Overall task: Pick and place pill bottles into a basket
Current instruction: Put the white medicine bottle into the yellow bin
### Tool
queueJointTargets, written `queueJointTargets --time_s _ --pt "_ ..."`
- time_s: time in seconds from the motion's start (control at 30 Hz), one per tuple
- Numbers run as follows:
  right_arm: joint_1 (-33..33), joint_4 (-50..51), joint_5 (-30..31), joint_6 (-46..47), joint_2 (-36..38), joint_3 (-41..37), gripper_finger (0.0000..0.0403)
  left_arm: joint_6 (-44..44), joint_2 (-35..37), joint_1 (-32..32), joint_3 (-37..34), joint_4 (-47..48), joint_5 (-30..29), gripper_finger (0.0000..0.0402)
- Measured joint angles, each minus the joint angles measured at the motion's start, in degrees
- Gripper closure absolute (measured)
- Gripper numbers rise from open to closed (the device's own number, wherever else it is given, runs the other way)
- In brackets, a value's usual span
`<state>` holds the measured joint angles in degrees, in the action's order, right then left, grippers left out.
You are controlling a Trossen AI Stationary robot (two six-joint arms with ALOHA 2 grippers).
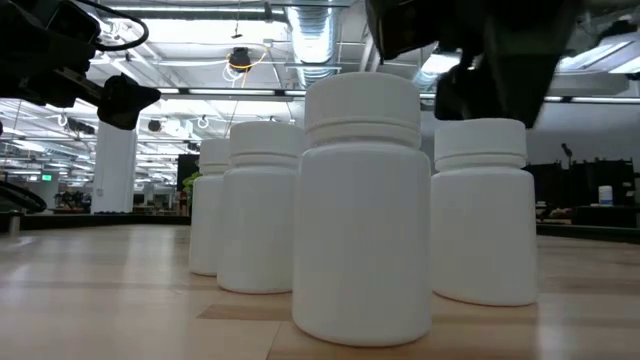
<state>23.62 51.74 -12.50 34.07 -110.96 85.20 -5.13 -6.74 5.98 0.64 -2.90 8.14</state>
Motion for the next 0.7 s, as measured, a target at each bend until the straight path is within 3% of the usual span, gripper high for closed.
queueJointTargets --time_s 0.37,0.7 --pt "4.48 0.70 0.82 -24.06 0.01 2.78 0.0163 -0.41 0.00 0.02 0.00 0.00 0.00 0.0015" --pt "5.11 0.69 9.89 -30.43 0.02 3.05 0.0163 -0.14 0.00 0.01 0.00 0.00 0.00 0.0015"
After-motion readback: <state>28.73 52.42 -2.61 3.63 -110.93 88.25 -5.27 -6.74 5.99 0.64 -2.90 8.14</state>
